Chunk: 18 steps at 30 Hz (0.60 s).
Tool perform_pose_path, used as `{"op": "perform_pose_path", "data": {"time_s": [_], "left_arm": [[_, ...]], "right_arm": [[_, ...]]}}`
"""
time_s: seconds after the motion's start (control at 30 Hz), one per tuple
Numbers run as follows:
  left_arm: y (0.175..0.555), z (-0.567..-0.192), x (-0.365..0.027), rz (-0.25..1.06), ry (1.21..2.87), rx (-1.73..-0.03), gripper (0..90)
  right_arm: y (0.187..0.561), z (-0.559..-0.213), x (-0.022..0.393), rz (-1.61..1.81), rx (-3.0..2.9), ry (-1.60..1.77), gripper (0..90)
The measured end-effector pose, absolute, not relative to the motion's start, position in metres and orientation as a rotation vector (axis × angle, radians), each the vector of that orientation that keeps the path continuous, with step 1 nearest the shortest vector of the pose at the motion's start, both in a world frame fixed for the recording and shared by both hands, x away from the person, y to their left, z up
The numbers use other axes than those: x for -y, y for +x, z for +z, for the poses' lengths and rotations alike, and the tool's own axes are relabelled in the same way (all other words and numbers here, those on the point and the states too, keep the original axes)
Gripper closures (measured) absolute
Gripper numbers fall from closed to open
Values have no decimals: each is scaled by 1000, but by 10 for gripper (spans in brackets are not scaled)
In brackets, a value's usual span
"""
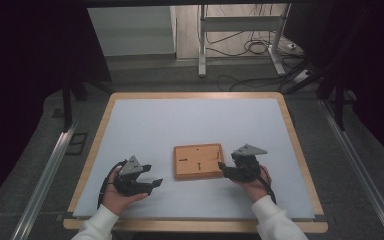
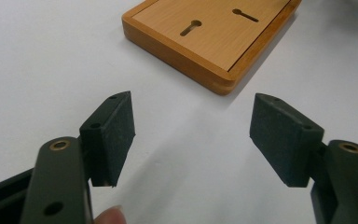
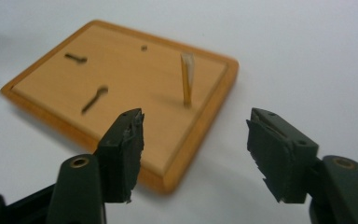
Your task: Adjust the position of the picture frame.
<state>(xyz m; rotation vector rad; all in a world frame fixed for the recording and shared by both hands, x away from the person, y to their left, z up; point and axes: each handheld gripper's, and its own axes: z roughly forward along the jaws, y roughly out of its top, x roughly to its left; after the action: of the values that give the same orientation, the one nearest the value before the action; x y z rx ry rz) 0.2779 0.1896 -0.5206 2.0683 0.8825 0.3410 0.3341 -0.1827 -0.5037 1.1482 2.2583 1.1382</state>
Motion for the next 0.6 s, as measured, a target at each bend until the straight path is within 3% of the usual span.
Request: {"op": "perform_pose_path", "data": {"time_s": [0.3,0.6], "left_arm": [[284,-520,-185,360,2079,-887,304],[293,-518,-184,368,2070,-903,310]], "right_arm": [[298,-509,223,1142,-2244,1159,320],[286,-507,229,1155,-2245,1143,295]]}}
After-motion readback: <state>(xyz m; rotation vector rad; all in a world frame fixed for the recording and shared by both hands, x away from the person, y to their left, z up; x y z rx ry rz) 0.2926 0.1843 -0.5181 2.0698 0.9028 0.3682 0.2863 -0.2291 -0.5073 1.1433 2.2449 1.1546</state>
